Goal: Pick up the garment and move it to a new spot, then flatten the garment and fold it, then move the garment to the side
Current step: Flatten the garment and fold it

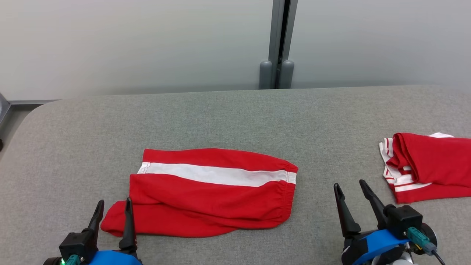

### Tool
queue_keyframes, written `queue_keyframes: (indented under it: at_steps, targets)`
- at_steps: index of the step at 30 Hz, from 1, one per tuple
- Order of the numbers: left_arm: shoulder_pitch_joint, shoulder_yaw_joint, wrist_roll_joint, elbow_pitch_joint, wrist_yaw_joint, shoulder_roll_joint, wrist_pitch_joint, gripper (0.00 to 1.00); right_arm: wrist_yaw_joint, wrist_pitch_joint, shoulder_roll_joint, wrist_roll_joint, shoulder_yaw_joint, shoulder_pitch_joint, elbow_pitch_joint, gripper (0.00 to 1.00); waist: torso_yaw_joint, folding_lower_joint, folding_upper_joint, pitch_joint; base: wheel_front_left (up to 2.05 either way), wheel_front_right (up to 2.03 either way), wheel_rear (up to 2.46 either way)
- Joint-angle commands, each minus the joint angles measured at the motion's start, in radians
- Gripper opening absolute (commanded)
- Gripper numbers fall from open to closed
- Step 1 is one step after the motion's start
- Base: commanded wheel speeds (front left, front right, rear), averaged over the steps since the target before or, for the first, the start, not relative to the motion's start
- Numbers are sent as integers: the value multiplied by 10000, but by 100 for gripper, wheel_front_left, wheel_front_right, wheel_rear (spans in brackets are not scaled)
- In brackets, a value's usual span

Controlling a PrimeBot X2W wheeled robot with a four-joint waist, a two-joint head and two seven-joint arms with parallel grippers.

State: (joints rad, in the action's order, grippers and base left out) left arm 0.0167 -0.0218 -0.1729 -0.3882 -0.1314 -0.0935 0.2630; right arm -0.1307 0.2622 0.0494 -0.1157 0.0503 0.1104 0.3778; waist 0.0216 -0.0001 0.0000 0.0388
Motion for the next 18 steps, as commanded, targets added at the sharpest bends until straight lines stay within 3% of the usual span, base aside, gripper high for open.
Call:
queue_keyframes:
  at_steps: [1, 8, 18]
  targets:
    - [-49, -63, 70, 44, 14, 17, 22, 100, -1, 32, 23, -124, 95, -71, 71, 100, -38, 1, 0, 8, 0, 0, 0]
    - [188, 207, -119, -7, 14, 134, 22, 100, -1, 32, 36, -1290, 1505, 533, 618, 100, 140, 1, 0, 310, 0, 0, 0]
    - [311, 721, -528, -124, 14, -64, 24, 100, -1, 33, 37, -3343, 2158, 1733, 2317, 100, 711, 1, 0, 764, 0, 0, 0]
